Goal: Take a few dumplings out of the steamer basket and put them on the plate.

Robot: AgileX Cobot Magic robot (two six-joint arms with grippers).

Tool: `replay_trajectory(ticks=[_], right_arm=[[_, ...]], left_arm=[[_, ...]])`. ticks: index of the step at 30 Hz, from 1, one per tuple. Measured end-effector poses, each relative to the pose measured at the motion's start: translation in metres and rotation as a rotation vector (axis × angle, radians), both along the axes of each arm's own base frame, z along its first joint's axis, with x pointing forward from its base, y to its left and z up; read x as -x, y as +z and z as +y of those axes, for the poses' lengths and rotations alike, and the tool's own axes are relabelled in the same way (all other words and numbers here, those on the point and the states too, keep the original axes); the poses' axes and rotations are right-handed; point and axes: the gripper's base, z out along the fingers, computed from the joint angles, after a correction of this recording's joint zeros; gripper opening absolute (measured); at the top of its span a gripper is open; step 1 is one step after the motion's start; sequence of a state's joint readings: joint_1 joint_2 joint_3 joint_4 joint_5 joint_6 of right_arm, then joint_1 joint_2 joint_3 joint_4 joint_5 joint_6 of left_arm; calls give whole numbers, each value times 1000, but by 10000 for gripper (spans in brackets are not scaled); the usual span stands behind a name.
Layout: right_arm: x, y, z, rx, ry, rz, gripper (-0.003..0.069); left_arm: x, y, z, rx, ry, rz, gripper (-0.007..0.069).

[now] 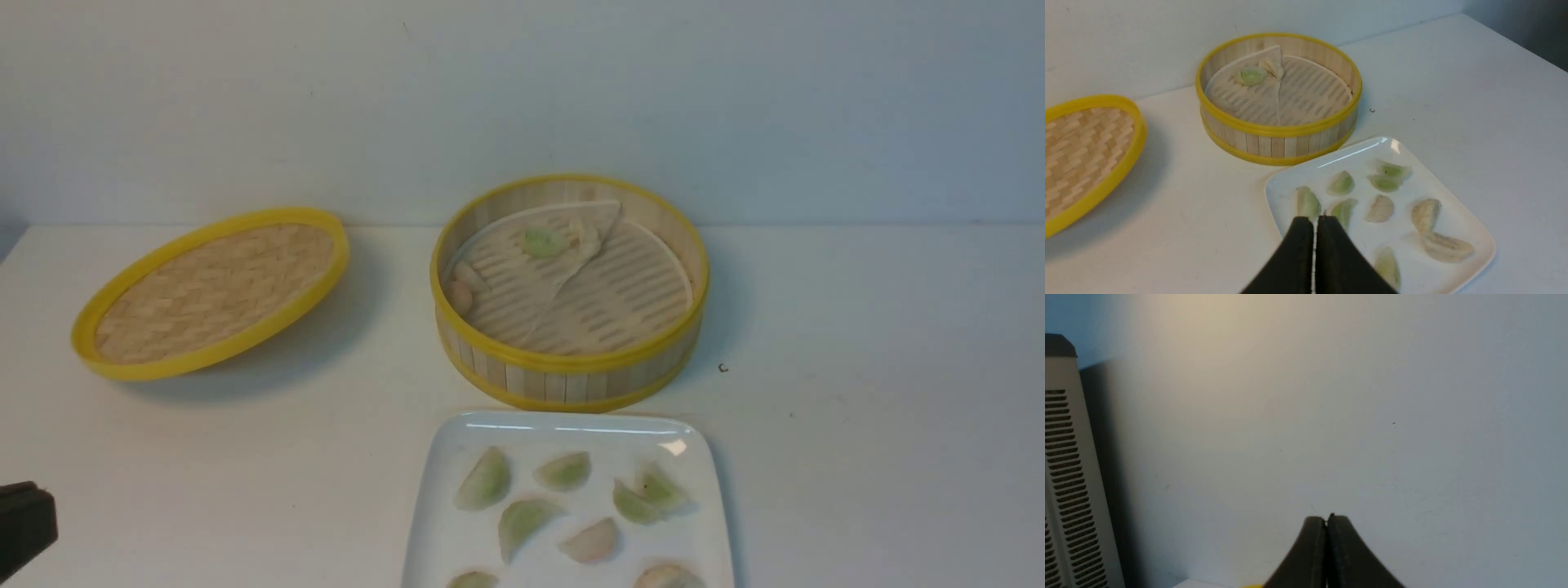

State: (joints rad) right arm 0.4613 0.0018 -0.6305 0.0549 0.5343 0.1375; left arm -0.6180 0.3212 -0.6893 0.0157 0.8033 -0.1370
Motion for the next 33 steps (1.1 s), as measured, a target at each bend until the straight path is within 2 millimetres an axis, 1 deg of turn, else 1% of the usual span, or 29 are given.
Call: replay_trajectory(ticks=[3,7,9,11,12,14,16,17,19,23,26,33], right_arm=[[0,0,0,0,0,-1,-15],[0,0,0,0,0,-1,-15],[0,0,0,0,0,-1,-15],[0,0,0,0,0,-1,-15],[0,0,0,0,0,-1,-15],[0,0,0,0,0,-1,-15],[0,0,0,0,0,-1,-15],[0,0,0,0,0,-1,-15],[0,0,0,0,0,-1,-15],[0,0,0,0,0,-1,-15],[0,0,0,0,0,-1,-15],[0,0,0,-2,0,0,-15]], left_arm=[[-2,4,0,9,10,-47,-6],[-8,0,-1,11,27,-111,-6],[-12,-12,-2,21,58,-145,-6],[-15,-28,-1,35,103,-174,-6],[-16,-41,0,44,130,-189,-6],[-17,-57,2,51,185,-210,-6],[-18,-83,6,60,260,-244,-6],[-19,-86,7,55,275,-250,-6],[-19,-115,12,32,365,-282,-6],[-18,-149,17,-3,443,-274,-6],[-18,-161,19,-40,468,-254,-6],[-17,-169,21,-185,465,-211,-6]])
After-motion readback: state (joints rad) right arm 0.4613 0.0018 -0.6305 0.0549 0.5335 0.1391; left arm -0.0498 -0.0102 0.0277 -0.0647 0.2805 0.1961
